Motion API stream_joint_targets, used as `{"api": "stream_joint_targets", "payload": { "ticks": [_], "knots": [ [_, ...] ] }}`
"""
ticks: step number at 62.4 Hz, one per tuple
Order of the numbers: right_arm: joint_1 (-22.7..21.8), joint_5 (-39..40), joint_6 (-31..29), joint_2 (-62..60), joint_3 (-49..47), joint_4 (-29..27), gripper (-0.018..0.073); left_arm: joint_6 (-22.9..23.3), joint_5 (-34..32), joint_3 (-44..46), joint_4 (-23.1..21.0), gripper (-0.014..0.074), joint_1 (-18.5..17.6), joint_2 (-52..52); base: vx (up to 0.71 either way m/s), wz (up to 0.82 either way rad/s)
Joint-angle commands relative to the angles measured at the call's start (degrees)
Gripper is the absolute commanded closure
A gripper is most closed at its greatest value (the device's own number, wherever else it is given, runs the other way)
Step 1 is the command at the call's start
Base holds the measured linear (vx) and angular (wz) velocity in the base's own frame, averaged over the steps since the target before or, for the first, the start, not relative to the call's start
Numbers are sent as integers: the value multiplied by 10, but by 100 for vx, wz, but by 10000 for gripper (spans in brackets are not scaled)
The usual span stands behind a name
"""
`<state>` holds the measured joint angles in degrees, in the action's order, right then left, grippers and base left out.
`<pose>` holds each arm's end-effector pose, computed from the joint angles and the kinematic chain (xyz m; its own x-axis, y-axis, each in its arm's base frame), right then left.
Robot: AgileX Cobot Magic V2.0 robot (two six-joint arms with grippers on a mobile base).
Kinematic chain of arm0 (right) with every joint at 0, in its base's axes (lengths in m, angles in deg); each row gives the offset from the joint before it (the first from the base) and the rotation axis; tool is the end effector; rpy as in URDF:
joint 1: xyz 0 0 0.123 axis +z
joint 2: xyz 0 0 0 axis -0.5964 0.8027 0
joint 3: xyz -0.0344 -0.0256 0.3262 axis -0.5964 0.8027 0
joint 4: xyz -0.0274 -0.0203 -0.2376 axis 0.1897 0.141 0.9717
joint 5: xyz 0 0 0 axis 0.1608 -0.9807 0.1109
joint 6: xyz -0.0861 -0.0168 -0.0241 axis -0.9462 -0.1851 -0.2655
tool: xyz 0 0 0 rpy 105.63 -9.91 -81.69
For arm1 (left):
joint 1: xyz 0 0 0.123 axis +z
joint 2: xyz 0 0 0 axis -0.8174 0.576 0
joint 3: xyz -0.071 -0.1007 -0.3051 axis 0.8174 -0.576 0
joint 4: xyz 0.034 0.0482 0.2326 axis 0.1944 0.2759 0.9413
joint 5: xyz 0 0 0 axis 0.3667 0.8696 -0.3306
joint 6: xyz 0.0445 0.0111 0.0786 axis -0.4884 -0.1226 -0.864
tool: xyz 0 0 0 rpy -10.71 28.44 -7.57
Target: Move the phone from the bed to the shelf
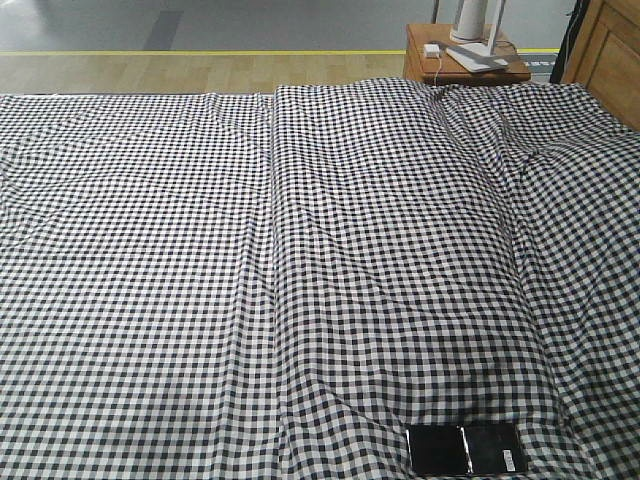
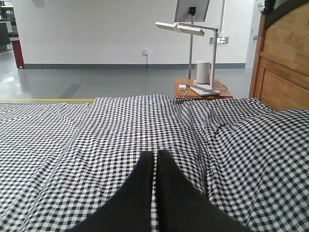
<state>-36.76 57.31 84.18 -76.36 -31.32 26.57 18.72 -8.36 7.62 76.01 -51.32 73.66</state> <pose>0.0006 0.0003 0.1962 -0.0185 -0.0129 -0.9997 0.0000 0.9999 -0.0129 -0.0006 -0.0008 0.1848 -0.1225 0.0108 -0.9924 -0.0510 0.9986 0.0172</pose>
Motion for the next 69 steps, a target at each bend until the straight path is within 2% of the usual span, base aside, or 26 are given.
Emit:
{"api": "stream_joint_targets", "payload": {
  "ticks": [1, 69],
  "knots": [
    [-4, 41, -4, -6, 6, 6, 564, 0, -40, -4, -5, 595, 0, -5, 0, 0],
    [-4, 41, -4, -6, 6, 6, 564, 0, -40, -4, -5, 595, 0, -5, 0, 0]
  ]
}}
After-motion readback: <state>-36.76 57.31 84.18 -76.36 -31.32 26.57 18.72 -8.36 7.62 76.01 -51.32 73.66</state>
